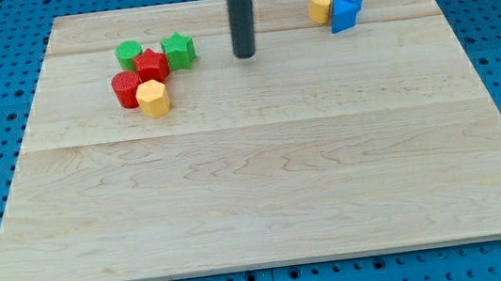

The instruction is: Slide the green star to the right of the red star

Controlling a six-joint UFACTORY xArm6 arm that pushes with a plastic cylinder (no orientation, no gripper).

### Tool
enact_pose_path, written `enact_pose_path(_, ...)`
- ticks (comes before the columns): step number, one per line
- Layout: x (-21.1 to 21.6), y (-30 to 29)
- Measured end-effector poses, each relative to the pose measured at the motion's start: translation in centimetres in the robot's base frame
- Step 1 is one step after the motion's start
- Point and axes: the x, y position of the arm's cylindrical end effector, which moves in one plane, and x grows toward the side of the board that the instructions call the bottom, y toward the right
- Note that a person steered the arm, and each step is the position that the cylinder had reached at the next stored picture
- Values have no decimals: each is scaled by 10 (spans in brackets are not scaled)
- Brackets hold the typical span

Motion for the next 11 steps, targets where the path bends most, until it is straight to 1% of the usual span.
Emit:
enact_pose_path(1, 18, -36)
enact_pose_path(2, 21, -61)
enact_pose_path(4, 16, -64)
enact_pose_path(5, -6, -63)
enact_pose_path(6, -20, -63)
enact_pose_path(7, -19, -63)
enact_pose_path(8, -14, -49)
enact_pose_path(9, -34, -41)
enact_pose_path(10, -70, -42)
enact_pose_path(11, -88, -101)
